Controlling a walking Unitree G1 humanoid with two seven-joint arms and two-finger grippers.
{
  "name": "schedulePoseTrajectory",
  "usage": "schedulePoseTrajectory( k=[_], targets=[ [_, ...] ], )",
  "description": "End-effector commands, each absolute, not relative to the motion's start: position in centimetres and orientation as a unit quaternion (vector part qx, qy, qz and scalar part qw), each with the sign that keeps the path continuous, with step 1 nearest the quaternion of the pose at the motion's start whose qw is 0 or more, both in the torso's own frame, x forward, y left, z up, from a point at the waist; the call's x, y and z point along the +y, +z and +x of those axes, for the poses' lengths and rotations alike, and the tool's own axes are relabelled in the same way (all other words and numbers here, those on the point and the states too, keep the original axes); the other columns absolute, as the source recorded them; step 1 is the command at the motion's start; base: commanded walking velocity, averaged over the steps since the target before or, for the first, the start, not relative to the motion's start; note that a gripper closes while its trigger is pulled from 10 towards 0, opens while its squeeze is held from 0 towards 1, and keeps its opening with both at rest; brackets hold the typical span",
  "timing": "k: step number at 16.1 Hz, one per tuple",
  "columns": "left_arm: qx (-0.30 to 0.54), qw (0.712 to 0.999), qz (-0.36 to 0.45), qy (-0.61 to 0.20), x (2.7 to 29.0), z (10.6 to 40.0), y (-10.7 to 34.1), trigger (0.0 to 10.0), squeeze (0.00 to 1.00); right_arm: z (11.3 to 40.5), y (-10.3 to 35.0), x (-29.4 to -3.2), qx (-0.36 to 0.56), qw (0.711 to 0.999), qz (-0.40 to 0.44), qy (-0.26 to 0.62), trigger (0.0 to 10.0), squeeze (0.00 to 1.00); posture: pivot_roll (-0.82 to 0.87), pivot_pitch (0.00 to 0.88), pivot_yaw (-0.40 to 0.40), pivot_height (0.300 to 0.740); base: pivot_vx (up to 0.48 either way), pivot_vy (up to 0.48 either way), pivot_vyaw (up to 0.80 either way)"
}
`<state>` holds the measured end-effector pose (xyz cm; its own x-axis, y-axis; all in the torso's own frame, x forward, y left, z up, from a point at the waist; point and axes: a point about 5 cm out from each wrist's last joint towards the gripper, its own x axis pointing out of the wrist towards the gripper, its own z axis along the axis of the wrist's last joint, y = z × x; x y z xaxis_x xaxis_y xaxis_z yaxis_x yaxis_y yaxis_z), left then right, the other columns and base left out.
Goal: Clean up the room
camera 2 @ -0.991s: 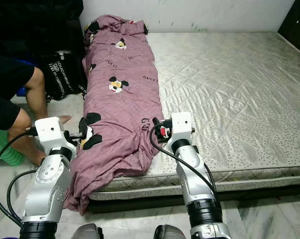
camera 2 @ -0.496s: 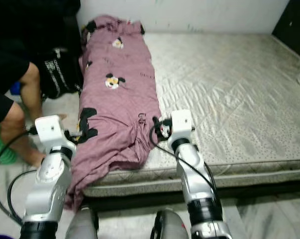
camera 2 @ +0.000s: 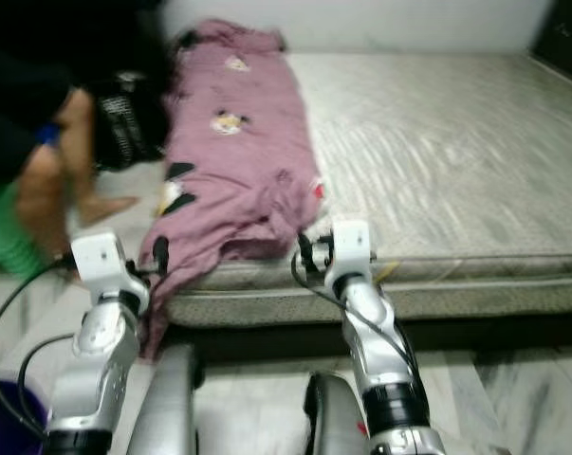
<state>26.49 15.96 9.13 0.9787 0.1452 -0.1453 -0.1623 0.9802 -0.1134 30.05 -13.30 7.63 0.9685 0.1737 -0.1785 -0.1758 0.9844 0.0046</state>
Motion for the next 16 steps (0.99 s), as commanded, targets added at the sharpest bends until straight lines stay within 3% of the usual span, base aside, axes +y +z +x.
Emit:
schedulePoseTrajectory(
  k=[1,11,16],
  targets=[
    [0.041,0.994,-0.064,0.076,15.71,27.17,10.48,10.0,0.0,30.77,8.96,-13.01,0.066,0.993,-0.006,0.094,10.0,0.0,0.05,0.0,-0.053,0.586,0.0,0.0,0.0],
    [0.027,0.996,-0.069,0.058,15.58,27.2,10.73,10.0,0.0,30.88,9.08,-12.97,0.061,0.993,-0.008,0.096,10.0,0.0,0.05,0.0,-0.053,0.586,0.0,0.0,0.0],
    [0.026,0.996,-0.073,0.052,15.49,27.21,10.74,10.0,0.0,30.84,9.12,-12.8,0.057,0.993,-0.01,0.104,10.0,0.0,0.05,0.0,-0.053,0.586,0.259,0.0,0.0]
  ],
)
